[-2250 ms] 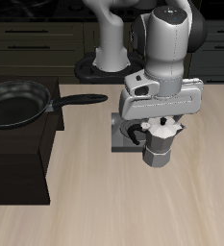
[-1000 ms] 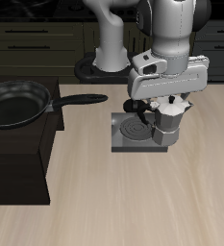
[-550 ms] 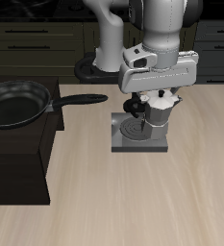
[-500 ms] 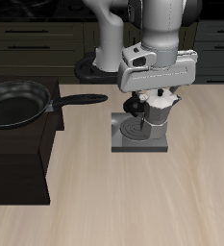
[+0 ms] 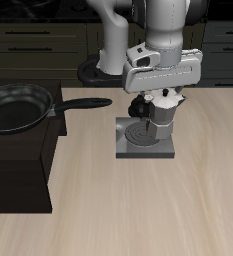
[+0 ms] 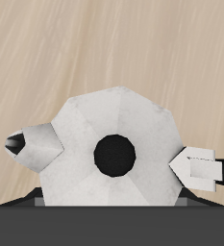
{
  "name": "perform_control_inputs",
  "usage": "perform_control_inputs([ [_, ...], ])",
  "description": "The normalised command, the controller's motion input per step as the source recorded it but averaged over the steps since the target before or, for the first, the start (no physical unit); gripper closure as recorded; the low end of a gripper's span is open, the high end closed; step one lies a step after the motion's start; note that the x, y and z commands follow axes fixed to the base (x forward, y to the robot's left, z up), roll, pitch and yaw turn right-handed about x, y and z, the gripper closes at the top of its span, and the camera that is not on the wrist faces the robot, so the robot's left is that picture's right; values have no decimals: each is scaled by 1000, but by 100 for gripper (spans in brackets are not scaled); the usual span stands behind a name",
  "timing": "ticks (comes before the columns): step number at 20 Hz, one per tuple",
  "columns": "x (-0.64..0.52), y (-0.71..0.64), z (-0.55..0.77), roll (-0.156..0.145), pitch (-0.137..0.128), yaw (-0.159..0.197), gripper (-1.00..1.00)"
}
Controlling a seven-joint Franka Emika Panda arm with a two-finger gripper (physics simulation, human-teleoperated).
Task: Place the moka pot on the stove and turn on the stove
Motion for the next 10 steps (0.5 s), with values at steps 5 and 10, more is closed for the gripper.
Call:
perform_control_inputs([
  [5,-113,-17,-29,10,6,-4,100],
  [10,-243,-62,-67,-5,-1,21,100],
])
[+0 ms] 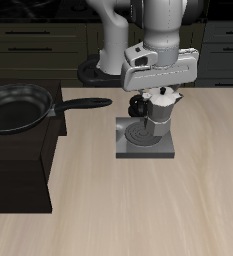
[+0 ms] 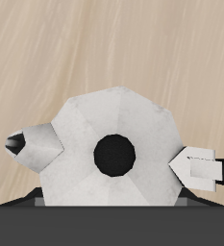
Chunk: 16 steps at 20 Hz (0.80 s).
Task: Place the moka pot on the stove and turn on the stove
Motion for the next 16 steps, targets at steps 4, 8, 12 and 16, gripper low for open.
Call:
perform_control_inputs([
  [4,-177,-161,0,-28,-8,8,100],
  [8,-257,-34,12,3,-30,32,100],
  [12,-105,-152,42,-19,12,-17,100],
  [16,-212,-139,90,-23,-33,2,100],
])
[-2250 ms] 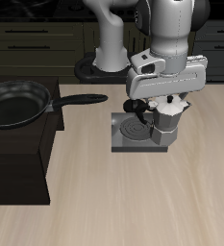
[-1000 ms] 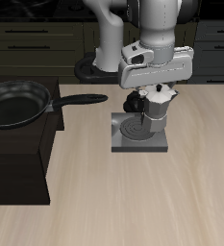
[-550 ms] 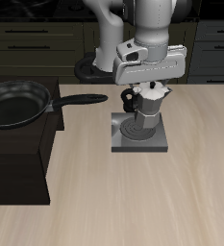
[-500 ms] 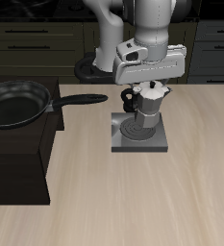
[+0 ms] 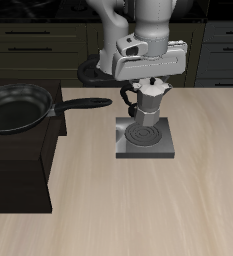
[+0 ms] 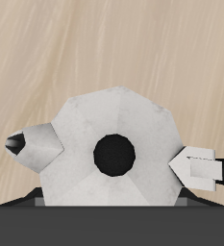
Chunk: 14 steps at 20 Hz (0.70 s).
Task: Place the moka pot on the stove and turn on the stove
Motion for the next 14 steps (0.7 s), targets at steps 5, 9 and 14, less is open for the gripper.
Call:
perform_control_inputs([
  [5,-110,-87,-58,1,4,12,100],
  [9,-69,-222,19,-43,-1,-16,100],
  [14,-56,-128,-31,-16,1,3,100],
])
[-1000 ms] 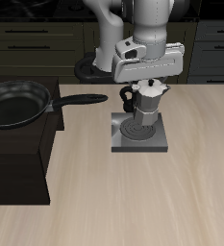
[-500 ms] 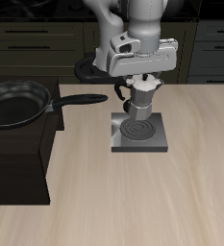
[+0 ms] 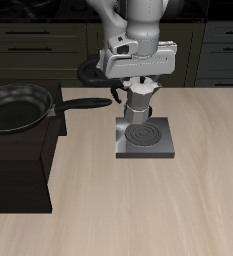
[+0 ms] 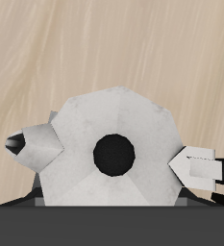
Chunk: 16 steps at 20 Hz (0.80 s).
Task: Place the moka pot on the stove and turn on the stove
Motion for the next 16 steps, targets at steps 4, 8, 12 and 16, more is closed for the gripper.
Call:
perform_control_inputs([
  [4,-36,-121,-39,-19,-7,7,100],
  [8,-9,8,-24,11,18,-8,100],
  [12,-62,113,23,22,-22,13,100],
  [16,37,52,-20,10,4,2,100],
])
